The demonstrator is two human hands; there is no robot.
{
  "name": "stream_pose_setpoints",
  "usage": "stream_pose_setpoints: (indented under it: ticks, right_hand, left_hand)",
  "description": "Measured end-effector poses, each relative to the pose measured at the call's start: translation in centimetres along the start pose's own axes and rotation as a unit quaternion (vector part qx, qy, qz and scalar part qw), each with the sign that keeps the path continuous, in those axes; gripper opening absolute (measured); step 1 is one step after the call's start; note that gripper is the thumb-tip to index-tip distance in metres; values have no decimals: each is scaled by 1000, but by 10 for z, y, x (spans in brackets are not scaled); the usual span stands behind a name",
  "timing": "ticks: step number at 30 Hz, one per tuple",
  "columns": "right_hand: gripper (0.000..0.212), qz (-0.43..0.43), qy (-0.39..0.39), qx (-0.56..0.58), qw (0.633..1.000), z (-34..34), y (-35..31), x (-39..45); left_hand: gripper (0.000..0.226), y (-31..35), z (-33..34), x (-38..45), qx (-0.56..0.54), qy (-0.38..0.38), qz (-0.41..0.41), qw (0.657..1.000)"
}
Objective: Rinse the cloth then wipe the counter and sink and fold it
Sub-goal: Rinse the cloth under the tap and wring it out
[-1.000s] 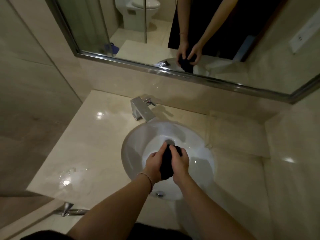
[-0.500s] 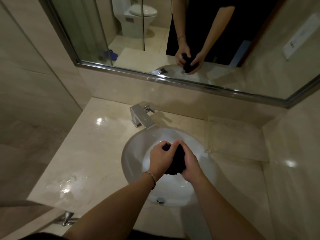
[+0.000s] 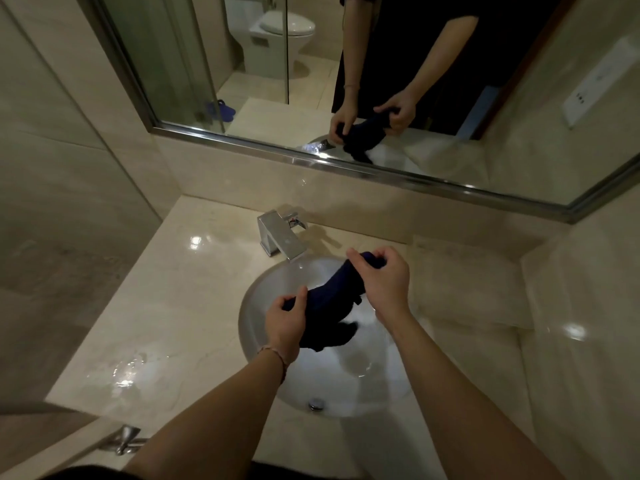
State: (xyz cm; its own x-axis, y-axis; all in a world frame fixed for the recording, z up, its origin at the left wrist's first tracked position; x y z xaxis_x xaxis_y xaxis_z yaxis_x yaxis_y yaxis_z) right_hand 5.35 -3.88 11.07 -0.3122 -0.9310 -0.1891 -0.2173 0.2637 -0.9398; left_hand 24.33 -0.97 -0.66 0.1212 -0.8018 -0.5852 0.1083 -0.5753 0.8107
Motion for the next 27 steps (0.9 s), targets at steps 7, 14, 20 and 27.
stream_pose_setpoints:
  ticks: [7,14,20,27]
  right_hand:
    - [37,-69,-24,82,994,12,-83,-2]
    - [28,-15,-86,282,955,23,-135,-3]
    - [34,36,-48,344,937,0,-138,12]
    - [42,84,9,317,945,-31,-91,12]
  left_hand:
    - [76,25,14,-9,50,-140,28,988]
    - [30,101,26,-24,-54,-183,171,967]
    - [44,110,45,-29,-40,-291,154,944]
    - [79,82,56,-23,33,-236,75,968]
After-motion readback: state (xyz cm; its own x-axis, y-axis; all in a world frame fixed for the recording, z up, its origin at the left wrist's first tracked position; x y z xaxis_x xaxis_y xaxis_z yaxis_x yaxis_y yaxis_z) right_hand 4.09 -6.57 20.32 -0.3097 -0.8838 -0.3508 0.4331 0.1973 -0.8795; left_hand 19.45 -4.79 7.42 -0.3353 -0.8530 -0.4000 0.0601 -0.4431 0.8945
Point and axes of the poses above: each hand's wrist, its own x-axis towards the middle knuckle, its own z-axis out of the palm, y = z × x, the point moved 5 cm from there along x, towards the middle knuckle, and after that the axes turned 8 degrees about -y, right-handed, at the moved point
